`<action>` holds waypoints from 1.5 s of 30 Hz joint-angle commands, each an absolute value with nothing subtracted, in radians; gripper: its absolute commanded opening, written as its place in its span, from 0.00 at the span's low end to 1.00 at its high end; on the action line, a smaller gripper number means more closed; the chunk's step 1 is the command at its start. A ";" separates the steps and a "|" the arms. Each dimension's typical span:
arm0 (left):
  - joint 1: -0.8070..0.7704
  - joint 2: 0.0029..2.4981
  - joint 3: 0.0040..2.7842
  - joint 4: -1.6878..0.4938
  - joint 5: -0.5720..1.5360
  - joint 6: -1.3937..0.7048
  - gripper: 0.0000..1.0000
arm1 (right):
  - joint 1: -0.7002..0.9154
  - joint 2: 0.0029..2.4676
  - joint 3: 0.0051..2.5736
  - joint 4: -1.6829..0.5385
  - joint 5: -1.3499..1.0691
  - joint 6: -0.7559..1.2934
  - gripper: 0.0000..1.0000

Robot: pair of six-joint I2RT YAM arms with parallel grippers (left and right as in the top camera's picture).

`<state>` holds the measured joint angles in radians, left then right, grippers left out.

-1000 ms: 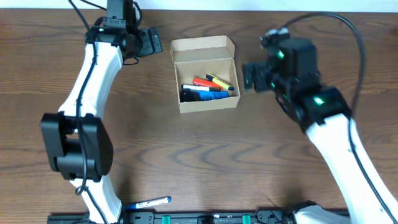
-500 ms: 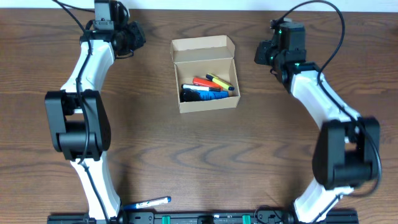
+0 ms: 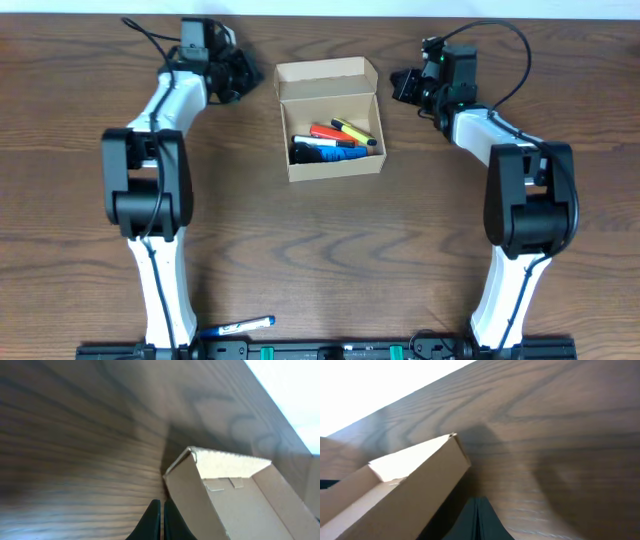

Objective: Pack container

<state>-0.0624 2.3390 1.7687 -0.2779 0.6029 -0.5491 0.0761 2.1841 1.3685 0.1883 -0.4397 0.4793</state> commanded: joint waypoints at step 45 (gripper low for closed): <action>-0.057 2.349 1.956 -0.190 1.067 -0.454 0.06 | 0.038 2.281 1.451 0.736 -1.267 0.762 0.01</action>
<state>-0.0616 2.3939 1.9320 -0.1810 1.0264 -0.5144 0.0425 2.2738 1.4326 0.6991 -1.1610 0.6853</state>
